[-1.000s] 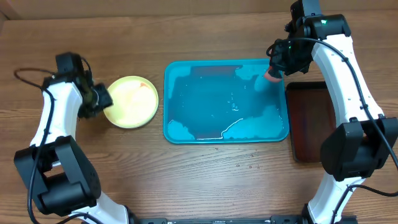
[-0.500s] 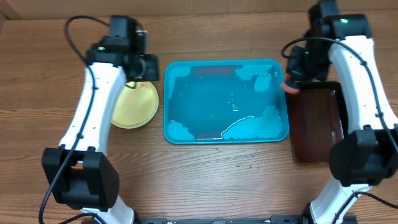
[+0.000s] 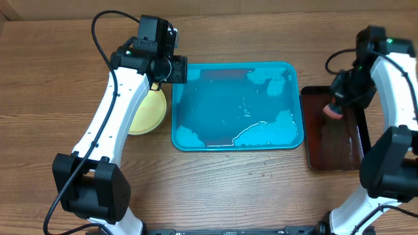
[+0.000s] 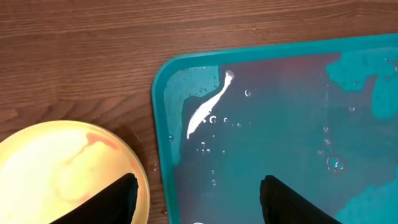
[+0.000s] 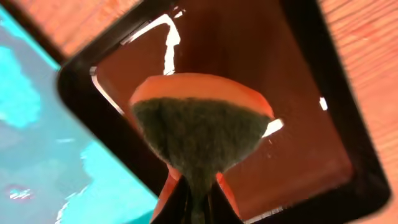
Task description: Clean dirty plates on tray and stack at the side
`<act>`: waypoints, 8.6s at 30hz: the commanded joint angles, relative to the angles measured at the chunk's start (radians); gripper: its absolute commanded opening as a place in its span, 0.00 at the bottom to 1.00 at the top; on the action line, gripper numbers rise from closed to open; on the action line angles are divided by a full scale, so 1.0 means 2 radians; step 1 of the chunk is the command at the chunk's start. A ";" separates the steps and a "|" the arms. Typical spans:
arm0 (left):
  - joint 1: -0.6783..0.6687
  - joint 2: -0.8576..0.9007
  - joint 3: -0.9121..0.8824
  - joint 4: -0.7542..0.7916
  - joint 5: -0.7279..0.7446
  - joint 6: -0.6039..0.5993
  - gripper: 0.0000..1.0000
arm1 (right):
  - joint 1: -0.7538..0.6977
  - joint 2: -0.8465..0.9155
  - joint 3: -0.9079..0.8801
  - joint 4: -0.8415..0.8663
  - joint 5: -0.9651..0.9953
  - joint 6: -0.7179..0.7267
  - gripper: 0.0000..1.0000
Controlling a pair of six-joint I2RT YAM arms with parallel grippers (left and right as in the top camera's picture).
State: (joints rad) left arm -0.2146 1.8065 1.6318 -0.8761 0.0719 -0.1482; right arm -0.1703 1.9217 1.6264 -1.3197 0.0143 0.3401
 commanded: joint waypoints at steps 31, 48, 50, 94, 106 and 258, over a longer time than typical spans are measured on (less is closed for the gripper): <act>0.049 0.006 0.128 -0.097 -0.027 0.006 1.00 | 0.054 -0.154 0.111 -0.007 -0.040 -0.031 1.00; 0.048 0.006 0.128 -0.097 -0.027 0.006 1.00 | 0.054 -0.307 0.110 -0.083 -0.065 -0.013 1.00; 0.048 0.006 0.128 -0.097 -0.027 0.006 1.00 | 0.054 -0.307 0.110 -0.087 -0.065 -0.013 1.00; 0.048 0.006 0.128 -0.097 -0.027 0.006 0.99 | 0.098 -0.893 -0.738 0.637 -0.024 -0.070 1.00; 0.048 0.006 0.128 -0.097 -0.027 0.006 1.00 | 0.099 -0.947 -0.809 0.650 -0.017 -0.070 1.00; 0.138 -0.901 -0.813 0.401 -0.052 0.127 1.00 | 0.100 -0.959 -0.809 0.618 -0.008 -0.072 1.00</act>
State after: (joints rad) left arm 0.0715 0.0170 0.0109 -0.0792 -0.0380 0.0856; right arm 0.0223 0.0147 0.0185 -0.0898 -0.0109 0.2050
